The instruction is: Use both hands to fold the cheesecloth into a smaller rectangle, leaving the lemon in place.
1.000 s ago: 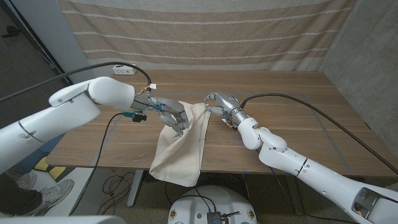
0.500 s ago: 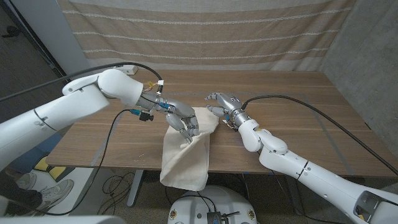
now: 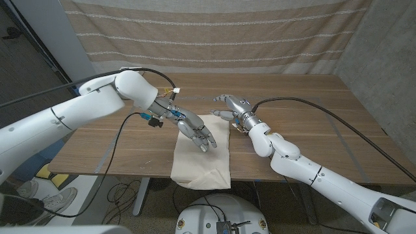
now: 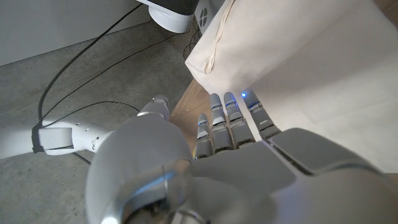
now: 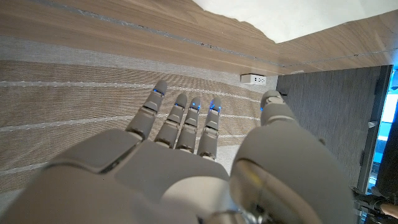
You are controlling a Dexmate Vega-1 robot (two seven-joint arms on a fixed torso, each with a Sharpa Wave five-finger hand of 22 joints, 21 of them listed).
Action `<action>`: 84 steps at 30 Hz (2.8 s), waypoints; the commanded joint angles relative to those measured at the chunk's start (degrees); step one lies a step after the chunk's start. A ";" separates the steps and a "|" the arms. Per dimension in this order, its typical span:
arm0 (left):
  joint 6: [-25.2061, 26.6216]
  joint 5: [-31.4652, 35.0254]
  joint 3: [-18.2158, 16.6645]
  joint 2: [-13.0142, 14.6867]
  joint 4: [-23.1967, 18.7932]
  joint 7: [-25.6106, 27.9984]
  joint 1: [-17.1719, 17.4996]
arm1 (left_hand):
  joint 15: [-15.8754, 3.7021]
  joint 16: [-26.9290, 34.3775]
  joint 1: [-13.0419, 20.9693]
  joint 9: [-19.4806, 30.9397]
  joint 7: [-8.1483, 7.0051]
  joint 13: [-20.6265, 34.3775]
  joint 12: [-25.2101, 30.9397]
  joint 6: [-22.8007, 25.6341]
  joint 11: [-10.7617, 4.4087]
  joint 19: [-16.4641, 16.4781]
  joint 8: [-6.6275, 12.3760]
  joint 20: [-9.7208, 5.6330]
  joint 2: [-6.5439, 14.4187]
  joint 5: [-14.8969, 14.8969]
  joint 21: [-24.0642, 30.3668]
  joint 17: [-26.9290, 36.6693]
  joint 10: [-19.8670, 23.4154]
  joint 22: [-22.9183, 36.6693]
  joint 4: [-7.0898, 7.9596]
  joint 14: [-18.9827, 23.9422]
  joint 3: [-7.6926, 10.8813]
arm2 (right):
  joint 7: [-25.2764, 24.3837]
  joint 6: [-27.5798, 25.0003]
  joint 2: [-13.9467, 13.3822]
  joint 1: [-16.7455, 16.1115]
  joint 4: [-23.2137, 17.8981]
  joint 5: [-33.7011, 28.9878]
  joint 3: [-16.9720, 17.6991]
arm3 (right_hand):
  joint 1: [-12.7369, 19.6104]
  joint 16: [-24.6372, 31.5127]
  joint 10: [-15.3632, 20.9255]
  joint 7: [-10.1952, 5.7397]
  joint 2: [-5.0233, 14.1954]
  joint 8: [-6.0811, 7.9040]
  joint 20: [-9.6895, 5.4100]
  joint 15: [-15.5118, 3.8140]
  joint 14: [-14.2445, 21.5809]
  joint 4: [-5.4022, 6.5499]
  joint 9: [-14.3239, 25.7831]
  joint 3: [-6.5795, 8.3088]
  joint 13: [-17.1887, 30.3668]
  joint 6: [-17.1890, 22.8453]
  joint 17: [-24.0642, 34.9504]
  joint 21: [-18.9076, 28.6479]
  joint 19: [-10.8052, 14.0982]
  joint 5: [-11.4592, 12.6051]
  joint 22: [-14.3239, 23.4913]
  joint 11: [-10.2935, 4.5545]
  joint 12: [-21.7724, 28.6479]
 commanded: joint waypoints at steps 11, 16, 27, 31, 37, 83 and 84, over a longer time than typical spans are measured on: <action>-9.23 -15.37 -15.57 6.45 3.35 27.53 18.38 | 1.59 -0.85 -3.52 -0.53 -0.83 -1.71 -0.59 -2.48 1.39 -3.84 0.51 1.33 0.37 0.41 -3.30 -0.72 -6.78 0.09 0.68 -8.64 0.03 | 0.38 2.11 1.25 2.71 2.67 1.04 0.29 | 2.91 -0.10 0.00 0.19 4.67 0.37 -0.60 -2.26 0.24 -1.31 0.14 2.90 0.08 0.65 0.16 0.17 0.52 1.45 0.11 -0.09 0.33; -13.65 -18.51 -20.22 6.49 5.21 35.48 24.74 | 2.01 -0.63 -4.62 -0.69 -2.17 -2.76 -0.77 -4.56 -0.23 -6.14 0.17 1.79 0.45 0.66 -5.28 -1.08 -11.47 0.11 0.37 -11.67 0.37 | 0.47 3.22 1.71 3.12 3.48 3.74 1.43 | 3.64 -0.12 -0.04 0.31 6.07 0.30 -0.75 -2.15 0.22 -1.54 0.13 3.82 0.07 0.49 0.17 0.37 1.01 1.54 0.11 -0.19 0.33; -15.95 -20.21 -24.61 4.24 7.84 45.80 31.95 | 3.22 -0.77 -8.49 -0.94 -6.29 -5.62 -0.84 -13.88 -1.48 -11.77 -0.07 2.20 0.11 0.75 -10.37 -1.61 -24.81 0.28 -0.23 -22.04 0.51 | -0.04 5.54 2.48 3.20 5.10 10.90 4.20 | 2.76 -0.83 -3.95 0.60 6.66 -0.85 -1.25 -1.06 -1.63 -1.44 0.15 4.19 0.07 -4.30 0.28 0.40 1.18 0.72 0.07 0.63 -0.67; -17.58 -20.50 -25.61 2.64 9.16 48.17 33.83 | 3.39 -0.80 -8.95 -0.97 -6.97 -5.94 -0.81 -15.45 -1.69 -12.17 -0.20 2.21 0.05 0.76 -10.91 -1.68 -26.26 0.28 -0.34 -23.17 0.51 | 0.09 6.15 2.56 3.24 5.58 13.69 5.26 | 2.32 -1.16 -4.66 0.72 6.67 -0.97 -2.07 -0.63 -2.51 -1.35 0.16 4.14 0.07 -5.65 0.25 0.42 1.26 0.41 0.06 1.25 -0.68; -19.52 -20.65 -26.17 -0.37 11.29 50.88 35.13 | 3.23 -0.69 -9.35 -0.98 -7.20 -6.08 -0.68 -15.52 -1.89 -12.17 -0.04 2.23 -0.06 0.70 -11.08 -1.68 -26.58 0.28 -0.28 -23.38 0.38 | -0.27 7.64 2.77 3.05 6.46 18.09 6.91 | 1.89 -1.28 -5.06 0.67 6.79 -0.87 -1.75 -0.25 -2.96 -1.18 0.17 4.09 0.07 -6.34 0.27 0.28 0.92 0.15 0.06 1.36 -0.61; -28.27 -19.36 -16.73 -17.50 34.43 49.86 20.40 | 0.16 0.93 -12.48 -1.09 -6.99 -7.39 1.99 -9.12 -2.26 -7.42 1.67 1.34 0.85 0.53 -11.69 -2.02 -21.09 0.34 -0.48 -19.92 0.74 | -2.85 19.59 4.55 -0.77 13.52 49.14 19.03 | -1.39 0.70 -1.47 4.26 10.85 0.74 0.97 1.88 -0.11 1.45 0.12 5.36 0.00 -3.42 1.19 0.91 2.56 -2.38 0.08 5.32 1.24; -27.50 -19.64 -16.63 -17.64 34.58 50.18 20.33 | 0.22 0.91 -12.50 -1.09 -6.88 -7.40 1.96 -9.16 -2.18 -7.42 1.62 1.39 0.93 0.53 -11.72 -2.02 -21.12 0.34 -0.47 -19.93 0.79 | -3.21 19.73 4.67 -1.03 13.43 49.36 19.13 | -1.10 0.70 -1.37 4.30 10.97 0.76 0.96 1.94 -0.09 1.28 0.12 5.61 0.00 -3.33 1.16 0.90 2.55 -2.37 0.08 5.21 1.25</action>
